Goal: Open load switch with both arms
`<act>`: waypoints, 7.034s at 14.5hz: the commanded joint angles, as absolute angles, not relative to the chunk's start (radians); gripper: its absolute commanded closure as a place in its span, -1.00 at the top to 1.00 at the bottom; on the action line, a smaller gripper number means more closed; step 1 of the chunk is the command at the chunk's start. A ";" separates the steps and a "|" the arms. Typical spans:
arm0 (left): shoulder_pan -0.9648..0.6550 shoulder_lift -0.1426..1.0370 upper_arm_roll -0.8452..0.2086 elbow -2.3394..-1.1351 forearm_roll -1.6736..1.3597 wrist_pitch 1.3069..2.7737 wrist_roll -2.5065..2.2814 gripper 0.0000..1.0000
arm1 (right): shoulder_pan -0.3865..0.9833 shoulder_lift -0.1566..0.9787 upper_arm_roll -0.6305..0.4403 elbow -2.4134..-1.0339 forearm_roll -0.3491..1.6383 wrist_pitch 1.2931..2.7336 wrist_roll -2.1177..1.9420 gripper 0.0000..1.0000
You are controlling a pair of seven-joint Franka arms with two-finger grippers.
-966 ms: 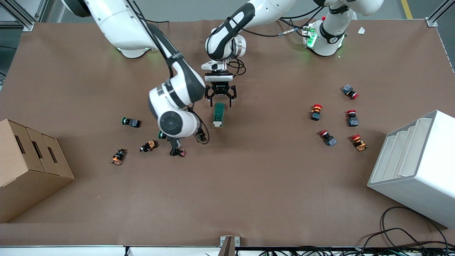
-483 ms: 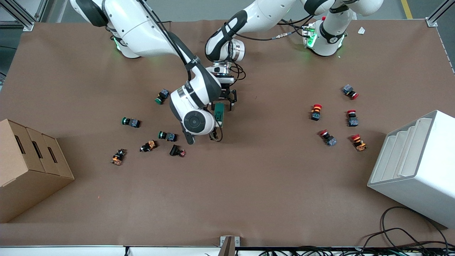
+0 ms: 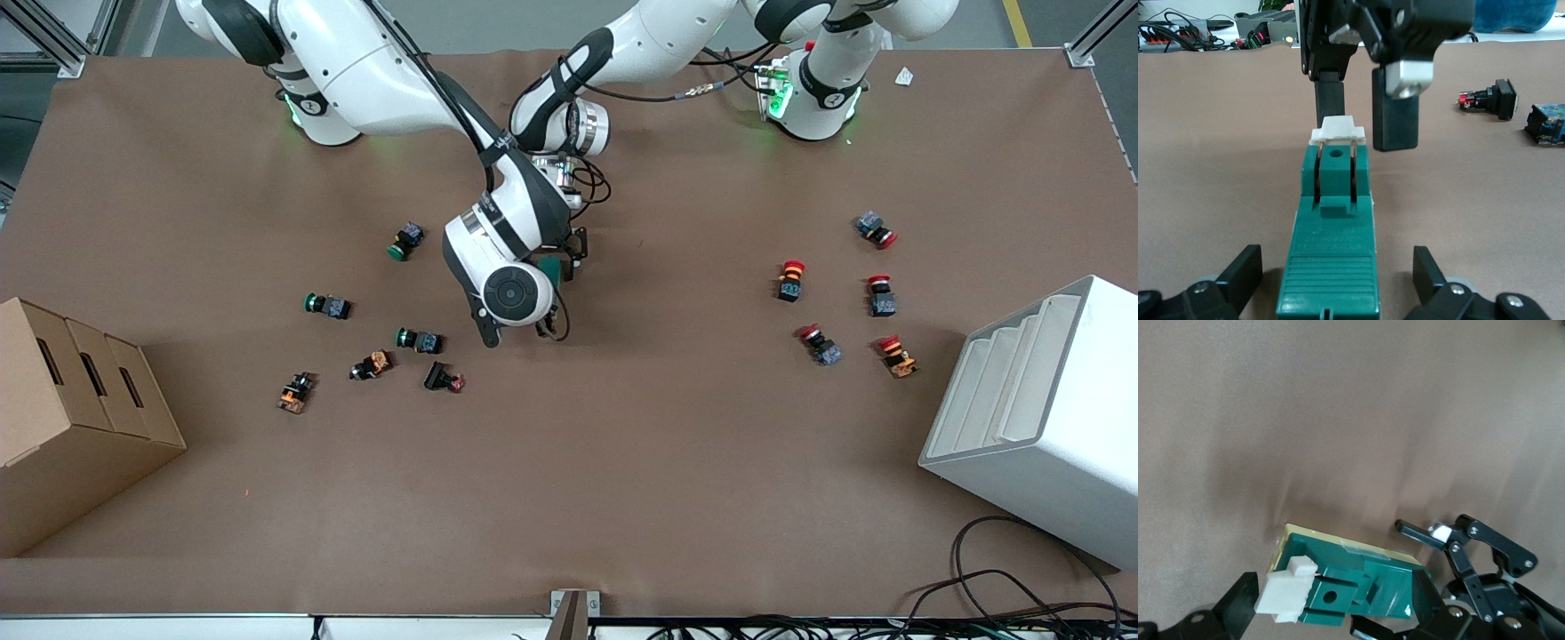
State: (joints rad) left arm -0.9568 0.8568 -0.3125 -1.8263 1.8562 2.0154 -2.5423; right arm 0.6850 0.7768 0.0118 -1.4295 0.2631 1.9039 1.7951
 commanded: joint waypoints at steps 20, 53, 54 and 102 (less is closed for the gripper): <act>-0.959 0.873 -0.302 -1.813 1.881 1.994 -2.542 0.99 | 0.666 0.736 0.075 -1.382 0.298 1.614 1.806 1.00; -0.951 0.824 -0.316 -1.804 1.798 2.006 -2.467 0.99 | 0.503 0.586 0.061 -1.480 0.125 1.686 1.188 1.00; -0.951 0.809 -0.318 -1.798 1.764 2.009 -2.442 0.99 | 0.470 0.566 0.061 -1.486 0.114 1.683 1.119 1.00; -0.063 -0.132 -0.072 -1.667 -0.029 1.568 -0.066 1.00 | -0.067 0.227 0.071 -1.379 -0.038 1.464 -0.008 1.00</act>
State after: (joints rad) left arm -0.0746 -0.0654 -0.0615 -1.5925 -0.0266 1.5429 -0.0903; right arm -0.0502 0.2396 0.0528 -1.3724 -0.0459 1.4938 0.0043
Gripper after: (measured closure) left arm 0.000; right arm 0.000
